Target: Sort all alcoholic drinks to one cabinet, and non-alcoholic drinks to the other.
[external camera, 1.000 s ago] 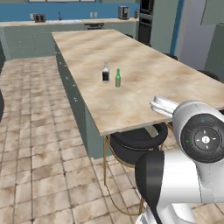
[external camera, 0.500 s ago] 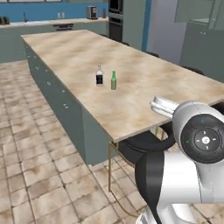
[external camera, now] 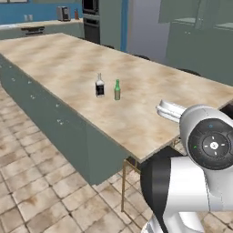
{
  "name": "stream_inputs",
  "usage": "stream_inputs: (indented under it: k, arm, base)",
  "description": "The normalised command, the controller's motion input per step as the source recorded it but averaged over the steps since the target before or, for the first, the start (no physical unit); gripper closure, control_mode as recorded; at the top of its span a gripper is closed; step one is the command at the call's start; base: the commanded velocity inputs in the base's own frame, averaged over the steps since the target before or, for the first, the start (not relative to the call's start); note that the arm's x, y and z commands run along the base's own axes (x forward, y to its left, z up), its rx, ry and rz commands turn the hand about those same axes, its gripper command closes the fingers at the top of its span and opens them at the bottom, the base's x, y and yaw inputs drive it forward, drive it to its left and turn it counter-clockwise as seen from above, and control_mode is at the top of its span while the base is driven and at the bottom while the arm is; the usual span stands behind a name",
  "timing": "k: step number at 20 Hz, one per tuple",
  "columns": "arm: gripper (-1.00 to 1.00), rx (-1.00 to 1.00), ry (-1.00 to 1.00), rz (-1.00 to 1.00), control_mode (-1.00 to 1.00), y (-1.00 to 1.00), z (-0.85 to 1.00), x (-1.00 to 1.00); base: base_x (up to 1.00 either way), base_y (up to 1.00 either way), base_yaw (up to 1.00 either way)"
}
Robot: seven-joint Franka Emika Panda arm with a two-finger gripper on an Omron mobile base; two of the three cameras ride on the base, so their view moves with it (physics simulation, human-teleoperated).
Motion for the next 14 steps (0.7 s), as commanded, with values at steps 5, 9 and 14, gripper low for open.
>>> stream_inputs:
  k: [5, 9, 14]
  arm:
    - [-1.00, 0.00, 0.00, 0.00, 1.00, 0.00, 0.00, 0.00]
    - [-1.00, 0.00, 0.00, 0.00, 1.00, 0.00, 0.00, 0.00]
    - [-1.00, 0.00, 0.00, 0.00, 1.00, 0.00, 0.00, 0.00]
  base:
    - [0.43, 0.77, -0.35]
    - [0.33, 0.76, -0.37]
    - [0.12, 0.76, -0.40]
